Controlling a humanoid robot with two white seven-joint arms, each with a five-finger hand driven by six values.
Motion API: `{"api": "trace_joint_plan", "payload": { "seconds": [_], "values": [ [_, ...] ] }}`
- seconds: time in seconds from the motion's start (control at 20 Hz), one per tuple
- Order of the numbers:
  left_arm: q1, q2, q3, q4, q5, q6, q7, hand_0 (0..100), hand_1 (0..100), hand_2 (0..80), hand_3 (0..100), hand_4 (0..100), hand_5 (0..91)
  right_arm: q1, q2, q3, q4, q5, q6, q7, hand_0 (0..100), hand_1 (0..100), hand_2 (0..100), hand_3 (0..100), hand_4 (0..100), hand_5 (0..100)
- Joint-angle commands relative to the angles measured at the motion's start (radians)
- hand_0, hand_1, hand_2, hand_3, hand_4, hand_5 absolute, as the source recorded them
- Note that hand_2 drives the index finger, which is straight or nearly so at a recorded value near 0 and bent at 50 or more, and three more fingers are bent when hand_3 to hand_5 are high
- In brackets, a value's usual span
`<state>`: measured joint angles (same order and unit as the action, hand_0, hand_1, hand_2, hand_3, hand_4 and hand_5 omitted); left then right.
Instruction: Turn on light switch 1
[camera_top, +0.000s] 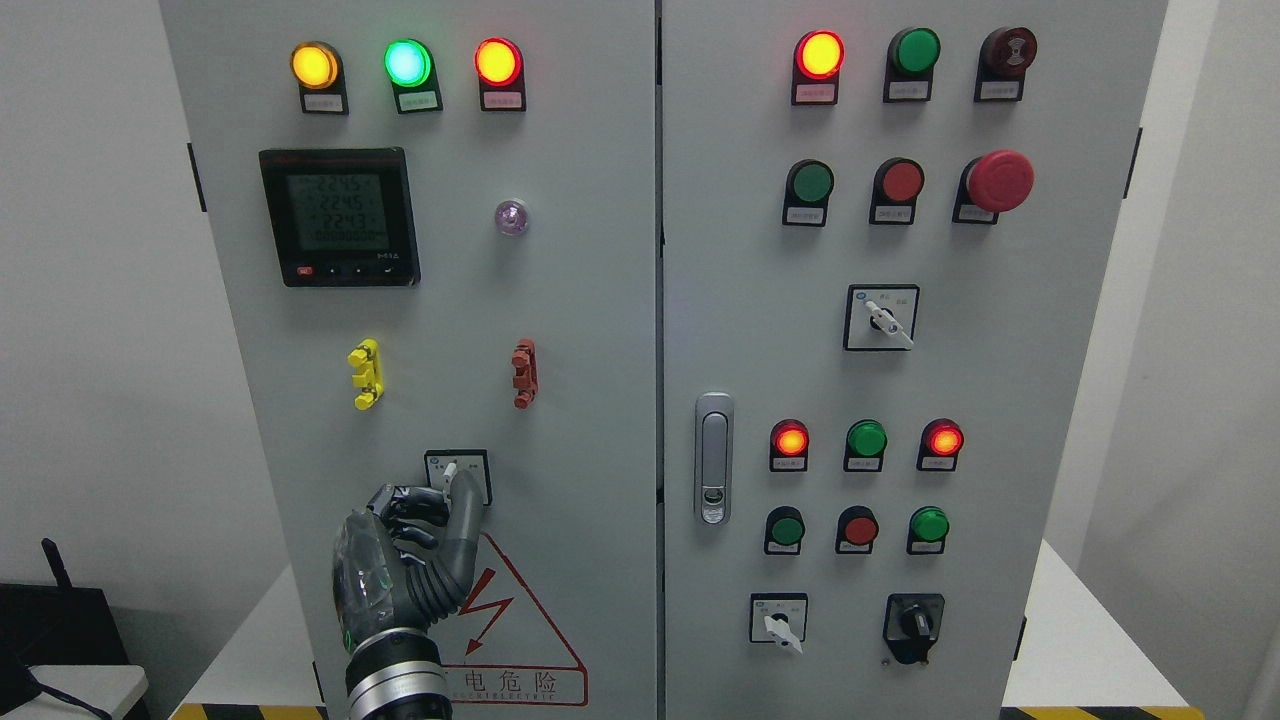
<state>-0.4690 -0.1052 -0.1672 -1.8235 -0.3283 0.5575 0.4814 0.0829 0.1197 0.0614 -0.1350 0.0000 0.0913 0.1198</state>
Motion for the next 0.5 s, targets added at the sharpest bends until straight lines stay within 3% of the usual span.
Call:
{"api": "trace_joint_plan", "payload": {
  "seconds": [0.0,0.45],
  "values": [
    [-0.007,-0.001,-0.008,0.001,0.000,0.012,-0.001,33,42,57.4,71,77,75.7,0.000,0.000,0.000,0.000,-0.017,-0.001,0.000,12,39,0,0,0,0],
    [-0.008,-0.001,-0.008,0.003,0.000,0.013,-0.001,39,39,57.5,71,77,75.6,0.000,0.000,0.000,-0.002,-0.017,-0.001,0.000,12,39,0,0,0,0]
  ]
}}
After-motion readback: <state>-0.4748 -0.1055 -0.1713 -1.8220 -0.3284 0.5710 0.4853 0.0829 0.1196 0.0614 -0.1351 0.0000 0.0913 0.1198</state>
